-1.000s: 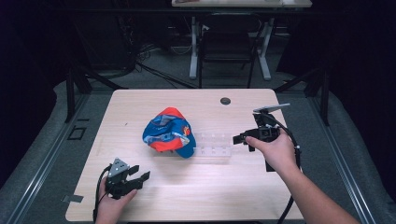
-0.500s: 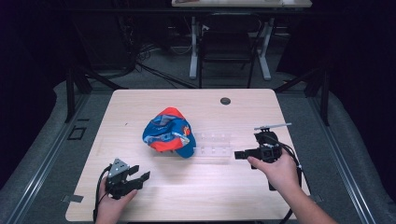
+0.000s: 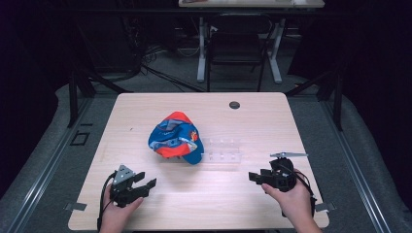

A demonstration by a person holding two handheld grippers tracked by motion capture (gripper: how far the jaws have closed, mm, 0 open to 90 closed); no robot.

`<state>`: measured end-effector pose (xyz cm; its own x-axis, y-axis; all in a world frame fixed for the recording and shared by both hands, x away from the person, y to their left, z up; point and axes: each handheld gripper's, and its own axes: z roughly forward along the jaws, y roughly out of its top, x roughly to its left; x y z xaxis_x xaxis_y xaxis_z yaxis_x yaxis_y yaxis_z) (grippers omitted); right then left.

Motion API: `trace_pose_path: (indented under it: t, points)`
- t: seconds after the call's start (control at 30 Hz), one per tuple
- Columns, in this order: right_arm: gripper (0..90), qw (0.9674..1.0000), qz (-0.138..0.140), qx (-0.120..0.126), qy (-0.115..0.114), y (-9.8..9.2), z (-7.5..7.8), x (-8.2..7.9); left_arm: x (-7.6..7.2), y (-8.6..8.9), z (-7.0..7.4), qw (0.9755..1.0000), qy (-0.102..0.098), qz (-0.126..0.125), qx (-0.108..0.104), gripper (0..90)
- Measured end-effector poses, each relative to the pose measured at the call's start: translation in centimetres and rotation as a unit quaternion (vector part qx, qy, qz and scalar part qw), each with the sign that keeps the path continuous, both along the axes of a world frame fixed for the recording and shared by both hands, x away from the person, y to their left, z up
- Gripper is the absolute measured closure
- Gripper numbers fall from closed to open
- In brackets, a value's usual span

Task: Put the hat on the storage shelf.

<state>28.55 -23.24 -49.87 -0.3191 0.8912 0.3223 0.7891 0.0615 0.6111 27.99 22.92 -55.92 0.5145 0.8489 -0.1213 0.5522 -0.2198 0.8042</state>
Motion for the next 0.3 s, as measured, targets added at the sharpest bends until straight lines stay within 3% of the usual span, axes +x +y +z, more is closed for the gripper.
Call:
trace_pose_path:
  t: [0.2, 0.3]
  points:
    - [44.5, 0.9997, -0.009, -0.012, -0.021, -0.7, -1.9, -0.8, -0.1, -0.1, 0.2, 0.9999, -0.01, 0.004, 0.003, 43.5]
    - [45.8, 0.9988, -0.009, -0.002, -0.047, -1.2, -2.5, -1.3, 0.1, -0.7, 0.6, 0.9997, -0.015, 0.004, -0.016, 41.1]
